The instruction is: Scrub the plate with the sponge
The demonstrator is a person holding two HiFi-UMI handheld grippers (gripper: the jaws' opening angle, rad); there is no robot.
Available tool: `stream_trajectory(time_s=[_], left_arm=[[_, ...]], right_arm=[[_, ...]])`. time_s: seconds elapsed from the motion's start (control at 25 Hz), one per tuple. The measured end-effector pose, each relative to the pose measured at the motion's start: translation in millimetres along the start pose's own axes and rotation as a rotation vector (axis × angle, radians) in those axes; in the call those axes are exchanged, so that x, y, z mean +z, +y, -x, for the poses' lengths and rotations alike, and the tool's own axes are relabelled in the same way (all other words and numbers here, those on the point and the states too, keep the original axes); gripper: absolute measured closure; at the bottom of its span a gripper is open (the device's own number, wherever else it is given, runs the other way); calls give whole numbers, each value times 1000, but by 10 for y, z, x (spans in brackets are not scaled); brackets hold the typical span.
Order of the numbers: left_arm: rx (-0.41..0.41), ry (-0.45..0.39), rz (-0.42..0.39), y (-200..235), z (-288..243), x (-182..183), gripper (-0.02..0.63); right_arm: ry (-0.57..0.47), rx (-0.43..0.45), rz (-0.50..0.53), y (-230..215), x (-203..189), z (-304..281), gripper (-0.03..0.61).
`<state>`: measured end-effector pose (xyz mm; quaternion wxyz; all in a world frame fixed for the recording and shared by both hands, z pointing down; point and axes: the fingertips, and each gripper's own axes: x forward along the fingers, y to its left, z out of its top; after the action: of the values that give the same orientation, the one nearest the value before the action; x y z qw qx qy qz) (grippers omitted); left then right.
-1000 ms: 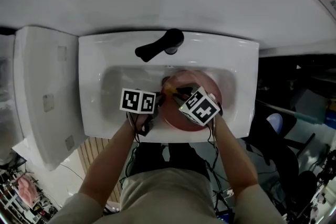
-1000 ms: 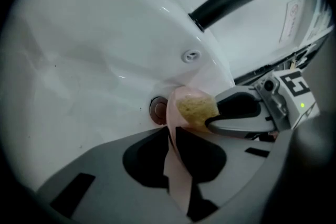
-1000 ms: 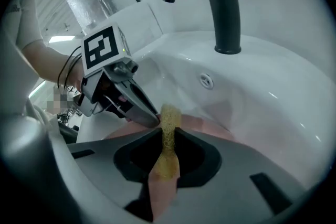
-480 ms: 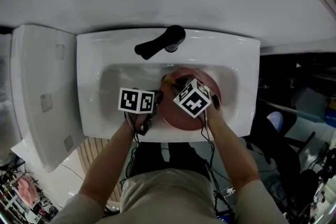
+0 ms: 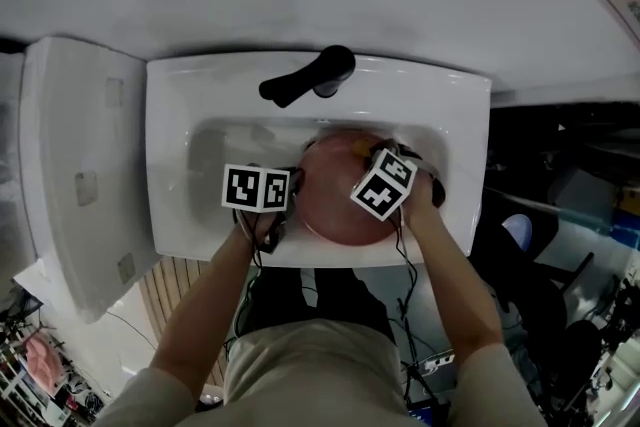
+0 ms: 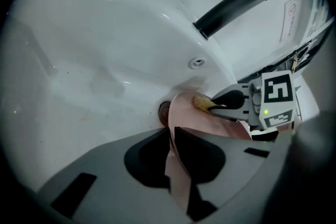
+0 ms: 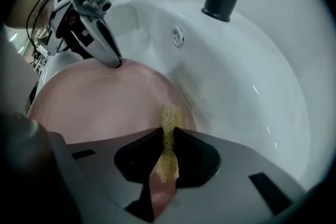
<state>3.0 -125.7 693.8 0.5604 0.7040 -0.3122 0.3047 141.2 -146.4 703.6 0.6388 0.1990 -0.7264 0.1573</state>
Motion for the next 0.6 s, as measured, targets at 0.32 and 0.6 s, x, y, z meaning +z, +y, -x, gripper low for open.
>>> stream_trajectory(time_s=[0.32, 0.6], left_arm=[[26, -22, 13, 28, 34, 11, 583], [27, -35, 34, 39, 65, -9, 583]], right_arm=[[48, 198, -64, 436, -463, 457, 512], [-73, 449, -20, 1236, -321, 843, 512]])
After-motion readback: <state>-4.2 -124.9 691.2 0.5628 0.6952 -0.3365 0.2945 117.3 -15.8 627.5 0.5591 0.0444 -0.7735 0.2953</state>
